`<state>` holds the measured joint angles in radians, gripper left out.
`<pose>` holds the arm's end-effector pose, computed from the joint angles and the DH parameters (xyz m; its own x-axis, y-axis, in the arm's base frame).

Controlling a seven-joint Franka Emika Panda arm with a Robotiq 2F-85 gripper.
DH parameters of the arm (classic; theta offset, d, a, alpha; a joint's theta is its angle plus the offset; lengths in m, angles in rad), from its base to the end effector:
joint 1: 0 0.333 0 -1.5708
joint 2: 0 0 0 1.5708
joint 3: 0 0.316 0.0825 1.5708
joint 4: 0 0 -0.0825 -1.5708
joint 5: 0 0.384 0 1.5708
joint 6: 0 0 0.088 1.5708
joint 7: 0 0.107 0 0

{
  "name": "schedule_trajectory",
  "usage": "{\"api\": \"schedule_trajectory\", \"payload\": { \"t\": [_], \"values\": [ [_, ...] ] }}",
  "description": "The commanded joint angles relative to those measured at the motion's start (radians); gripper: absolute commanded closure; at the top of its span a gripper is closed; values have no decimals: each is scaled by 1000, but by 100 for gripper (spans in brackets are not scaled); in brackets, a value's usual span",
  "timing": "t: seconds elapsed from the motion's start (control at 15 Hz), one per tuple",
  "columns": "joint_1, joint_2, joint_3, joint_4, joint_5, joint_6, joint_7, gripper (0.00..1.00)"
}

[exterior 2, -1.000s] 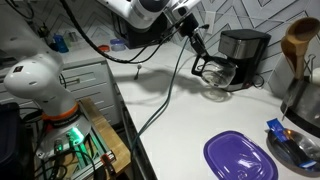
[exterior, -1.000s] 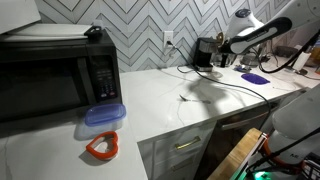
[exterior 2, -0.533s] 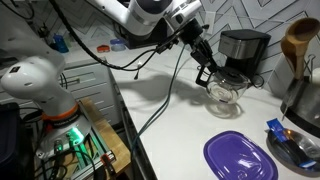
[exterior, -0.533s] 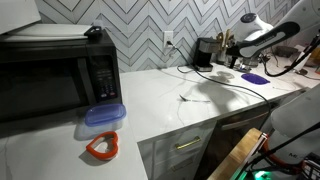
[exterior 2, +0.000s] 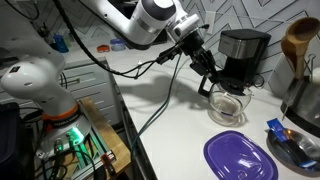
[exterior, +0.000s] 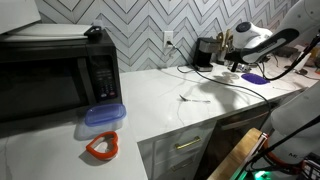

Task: Move the coffeepot to the right side of the counter

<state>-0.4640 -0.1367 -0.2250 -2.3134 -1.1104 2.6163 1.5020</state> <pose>0.4126 -0.3164 0.4356 0.1676 -0.6706 0.7227 -0.9696 -0.2447 -0.0021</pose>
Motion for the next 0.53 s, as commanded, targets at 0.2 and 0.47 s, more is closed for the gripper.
{"api": "schedule_trajectory", "payload": {
  "t": [0.2, 0.47],
  "values": [
    [42, 75, -45, 42, -120, -65, 202, 92],
    [59, 114, -62, 71, -149, -76, 255, 92]
  ]
}}
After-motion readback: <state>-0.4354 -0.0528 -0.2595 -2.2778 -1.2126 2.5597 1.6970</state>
